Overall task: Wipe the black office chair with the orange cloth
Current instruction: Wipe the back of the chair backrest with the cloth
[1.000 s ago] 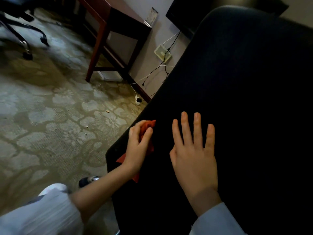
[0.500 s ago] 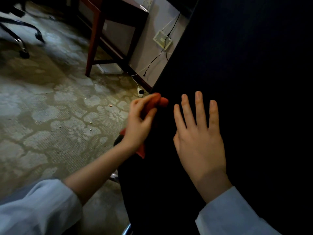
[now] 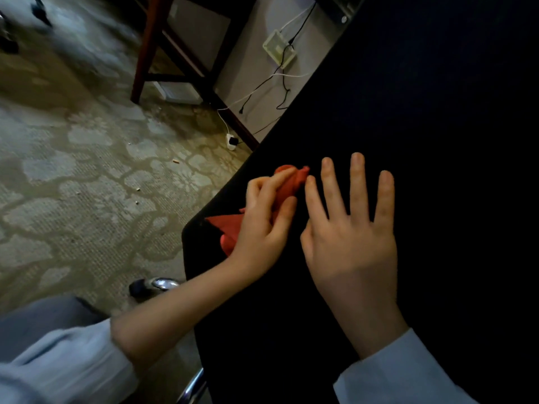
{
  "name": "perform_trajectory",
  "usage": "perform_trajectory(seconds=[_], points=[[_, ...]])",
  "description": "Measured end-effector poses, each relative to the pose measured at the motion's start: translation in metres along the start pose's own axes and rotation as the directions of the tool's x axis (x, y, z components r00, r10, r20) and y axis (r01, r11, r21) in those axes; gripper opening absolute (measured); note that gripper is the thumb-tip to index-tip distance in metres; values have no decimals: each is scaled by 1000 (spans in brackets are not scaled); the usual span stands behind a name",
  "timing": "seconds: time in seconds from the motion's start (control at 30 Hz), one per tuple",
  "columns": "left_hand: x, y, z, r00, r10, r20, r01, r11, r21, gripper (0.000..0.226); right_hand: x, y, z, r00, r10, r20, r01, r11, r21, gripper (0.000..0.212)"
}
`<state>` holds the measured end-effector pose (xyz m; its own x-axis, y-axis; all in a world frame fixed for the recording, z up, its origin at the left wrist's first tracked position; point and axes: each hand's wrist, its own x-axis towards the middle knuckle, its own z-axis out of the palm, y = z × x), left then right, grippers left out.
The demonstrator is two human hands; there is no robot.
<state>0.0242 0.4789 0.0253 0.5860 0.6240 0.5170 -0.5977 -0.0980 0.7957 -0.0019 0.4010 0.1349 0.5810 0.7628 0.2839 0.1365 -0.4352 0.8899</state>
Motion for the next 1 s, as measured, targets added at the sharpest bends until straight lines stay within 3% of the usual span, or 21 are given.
perform_trajectory(seconds=[0.2,0.27,0.33,0.43,0.57,0.67,0.8,0.87,0.93,1.0], points=[[44,-31,-4,997,45,-67,-46,999,-8,38,-2,0,4,999,-26,-34,31,990,135,57],[51,-56,-11,983,-70,-169,86,992,87,37,-2,-2,7,998,-28,-50,38,980,197,56],[46,-77,-17,943,-218,-250,241,968,66,35,-3,-5,7,998,5,-60,13,956,292,54],[20,-77,-13,903,-306,-302,335,941,49,36,-12,-7,8,1000,0,-28,10,940,340,59],[-24,-40,8,927,-209,-310,231,972,36,38,-25,0,1,1000,17,-11,-11,927,374,61],[-44,-8,23,964,-122,-234,119,993,-26,34,-37,6,-8,999,42,8,-42,932,361,63],[-32,18,29,989,140,-46,-141,990,-4,40,-53,15,-8,999,9,53,-27,938,345,64],[-17,17,27,966,253,-44,-251,966,56,34,-57,20,-9,996,-8,93,-20,954,299,58],[-2,11,25,955,288,-75,-278,953,117,31,-60,22,-9,994,-30,109,0,964,265,58],[11,0,22,963,239,-129,-218,964,154,29,-60,21,-6,994,-43,98,19,972,236,58]])
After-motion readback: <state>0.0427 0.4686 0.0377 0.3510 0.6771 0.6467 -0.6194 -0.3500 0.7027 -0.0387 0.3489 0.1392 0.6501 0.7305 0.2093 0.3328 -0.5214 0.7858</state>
